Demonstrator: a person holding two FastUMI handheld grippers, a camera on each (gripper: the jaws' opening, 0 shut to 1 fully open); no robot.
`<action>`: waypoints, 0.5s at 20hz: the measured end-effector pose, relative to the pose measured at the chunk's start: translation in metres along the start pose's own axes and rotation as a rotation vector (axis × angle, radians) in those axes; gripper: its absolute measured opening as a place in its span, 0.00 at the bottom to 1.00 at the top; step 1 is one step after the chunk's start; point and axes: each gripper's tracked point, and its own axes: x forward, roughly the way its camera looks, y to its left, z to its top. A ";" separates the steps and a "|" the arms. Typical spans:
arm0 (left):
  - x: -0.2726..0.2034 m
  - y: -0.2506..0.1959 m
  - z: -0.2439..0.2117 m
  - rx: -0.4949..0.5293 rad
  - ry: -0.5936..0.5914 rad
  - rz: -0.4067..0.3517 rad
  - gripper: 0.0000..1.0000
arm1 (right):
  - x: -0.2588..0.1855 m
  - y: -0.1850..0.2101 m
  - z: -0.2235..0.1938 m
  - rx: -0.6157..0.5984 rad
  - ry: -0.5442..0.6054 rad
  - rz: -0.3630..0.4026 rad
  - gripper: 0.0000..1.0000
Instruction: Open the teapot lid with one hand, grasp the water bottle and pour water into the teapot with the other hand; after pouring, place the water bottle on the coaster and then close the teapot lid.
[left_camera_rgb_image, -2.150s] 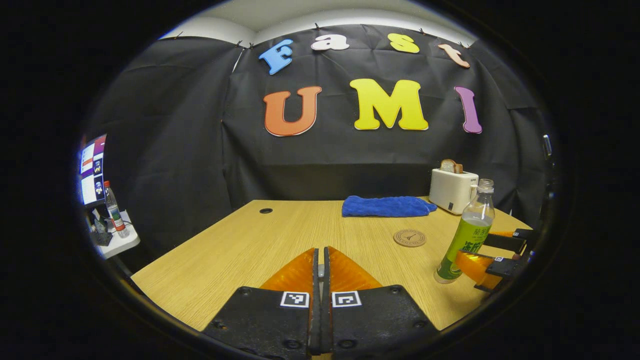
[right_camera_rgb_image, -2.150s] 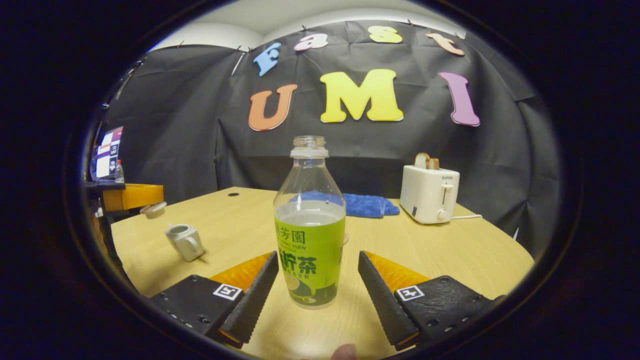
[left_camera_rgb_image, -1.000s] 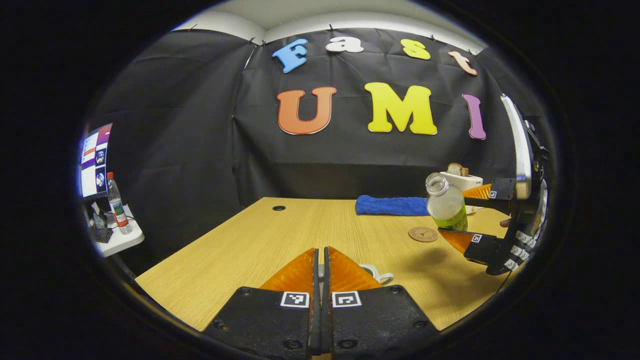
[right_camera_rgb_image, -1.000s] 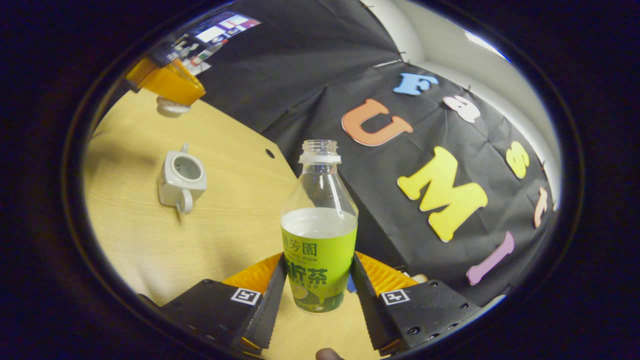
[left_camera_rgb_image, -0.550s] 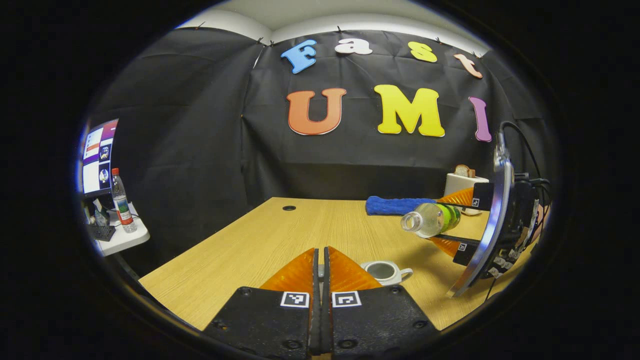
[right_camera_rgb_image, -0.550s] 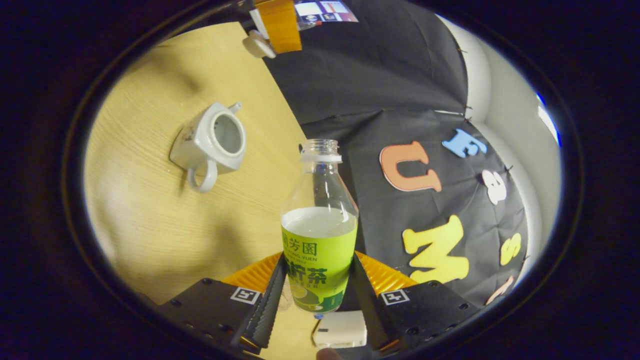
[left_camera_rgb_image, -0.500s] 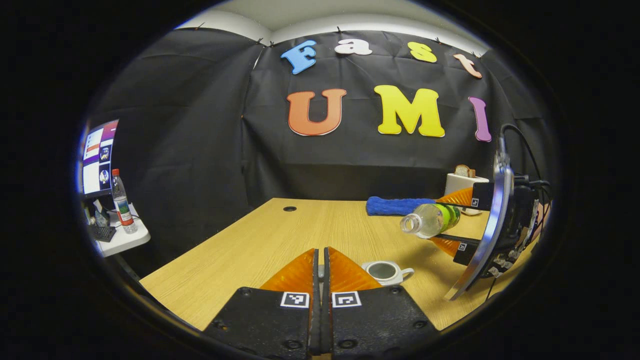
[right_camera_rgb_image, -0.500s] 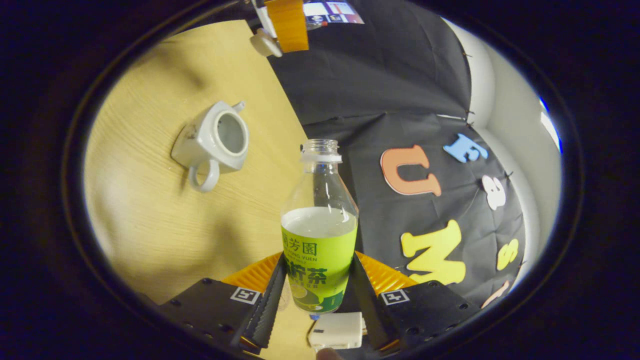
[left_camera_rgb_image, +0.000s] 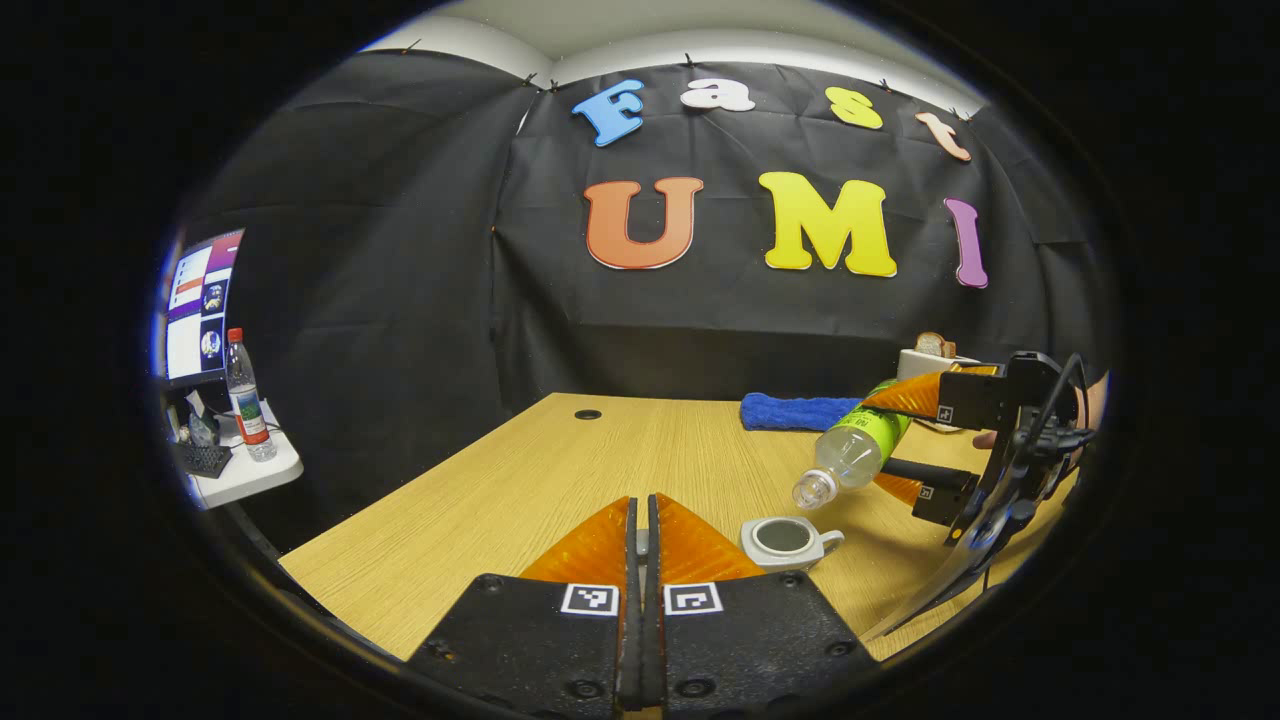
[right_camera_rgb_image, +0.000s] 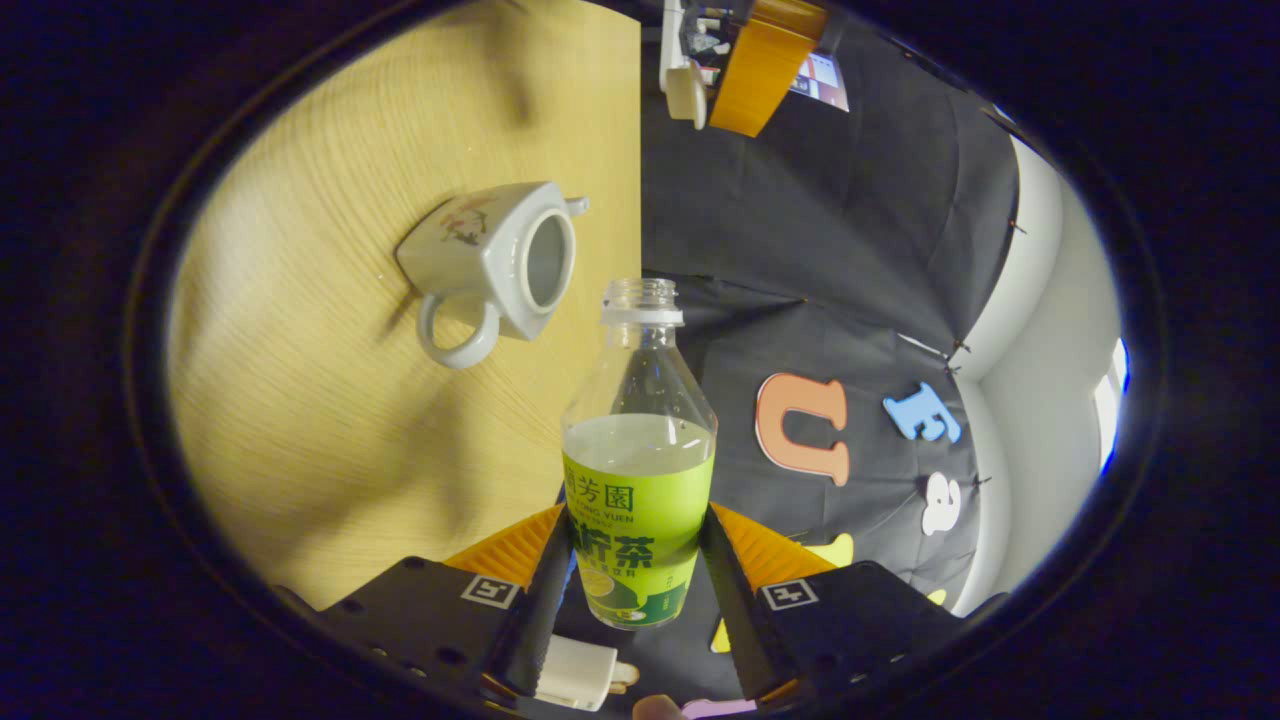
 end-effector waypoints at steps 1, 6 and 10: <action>-0.002 0.001 0.001 0.003 -0.003 0.001 0.03 | 0.002 -0.001 0.000 -0.032 -0.003 -0.006 0.72; -0.002 0.002 0.001 -0.001 -0.003 -0.005 0.02 | 0.005 -0.012 -0.002 -0.148 -0.021 -0.040 0.72; -0.002 0.002 0.001 0.000 -0.002 -0.003 0.03 | 0.008 -0.017 -0.002 -0.191 -0.024 -0.043 0.72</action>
